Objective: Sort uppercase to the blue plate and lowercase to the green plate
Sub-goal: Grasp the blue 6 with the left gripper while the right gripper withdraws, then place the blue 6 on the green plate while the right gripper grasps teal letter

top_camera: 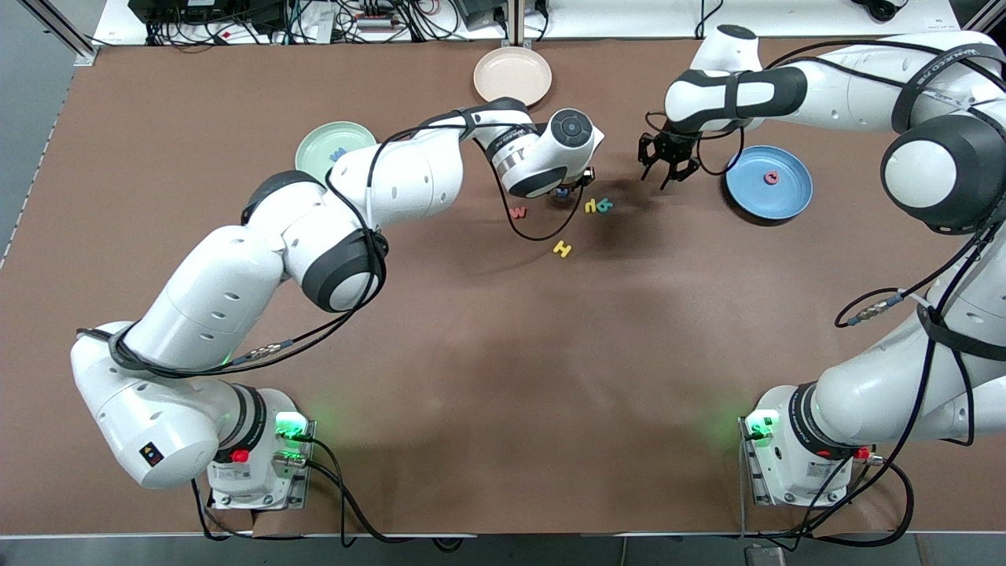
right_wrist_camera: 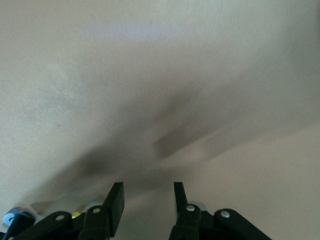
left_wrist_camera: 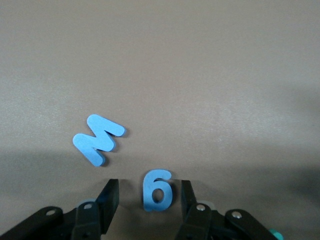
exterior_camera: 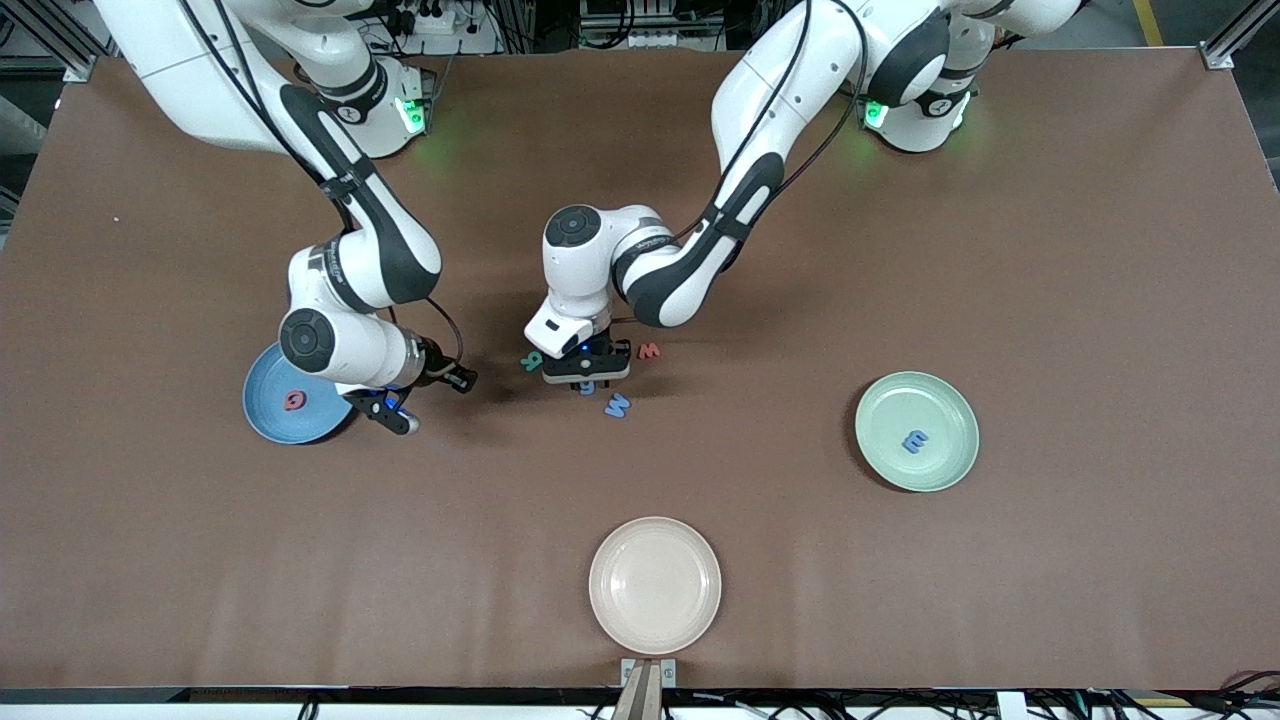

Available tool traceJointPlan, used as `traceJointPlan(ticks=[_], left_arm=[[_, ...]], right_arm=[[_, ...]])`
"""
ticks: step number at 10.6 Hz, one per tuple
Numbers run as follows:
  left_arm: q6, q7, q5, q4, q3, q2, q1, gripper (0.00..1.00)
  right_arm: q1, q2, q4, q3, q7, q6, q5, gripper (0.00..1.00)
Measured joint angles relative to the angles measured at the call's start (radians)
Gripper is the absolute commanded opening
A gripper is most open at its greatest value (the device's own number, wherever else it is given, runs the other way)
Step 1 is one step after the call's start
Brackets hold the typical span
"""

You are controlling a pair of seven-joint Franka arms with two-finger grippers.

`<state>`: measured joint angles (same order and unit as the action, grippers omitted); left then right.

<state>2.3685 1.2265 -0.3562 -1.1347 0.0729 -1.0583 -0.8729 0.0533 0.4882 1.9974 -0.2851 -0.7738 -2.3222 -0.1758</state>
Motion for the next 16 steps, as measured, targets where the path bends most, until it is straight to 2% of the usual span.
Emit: traceJointPlan(ticks=[1, 3, 5, 8, 11, 14, 16], left_arm=[[0.002, 0.0, 0.0, 0.0, -0.001, -0.003, 0.0, 0.48], [0.003, -0.002, 0.0, 0.002, -0.002, -0.004, 0.0, 0.2], [0.002, -0.004, 0.0, 0.007, -0.004, -0.004, -0.001, 0.0], [0.003, -0.004, 0.0, 0.007, -0.005, -0.005, -0.001, 0.0], [-0.04, -0.008, 0.0, 0.024, -0.011, 0.003, 0.002, 0.0], [-0.139, -0.041, 0.011, 0.046, -0.015, 0.096, 0.057, 0.0], [-0.222, -0.146, 0.046, 0.045, -0.014, 0.158, 0.117, 0.0]], right_arm=[[0.002, 0.001, 0.023, -0.008, -0.03, -0.033, -0.003, 0.48], [0.012, 0.002, 0.065, -0.014, -0.07, -0.1, -0.024, 0.49], [0.013, 0.003, 0.079, -0.025, -0.093, -0.113, -0.08, 0.49], [0.019, 0.003, 0.079, -0.084, -0.216, -0.153, -0.095, 0.52], [0.021, 0.008, 0.082, -0.085, -0.237, -0.182, -0.097, 0.52], [0.028, 0.027, 0.084, -0.087, -0.252, -0.231, -0.098, 0.53], [0.042, 0.043, 0.086, -0.088, -0.263, -0.259, -0.098, 0.53]])
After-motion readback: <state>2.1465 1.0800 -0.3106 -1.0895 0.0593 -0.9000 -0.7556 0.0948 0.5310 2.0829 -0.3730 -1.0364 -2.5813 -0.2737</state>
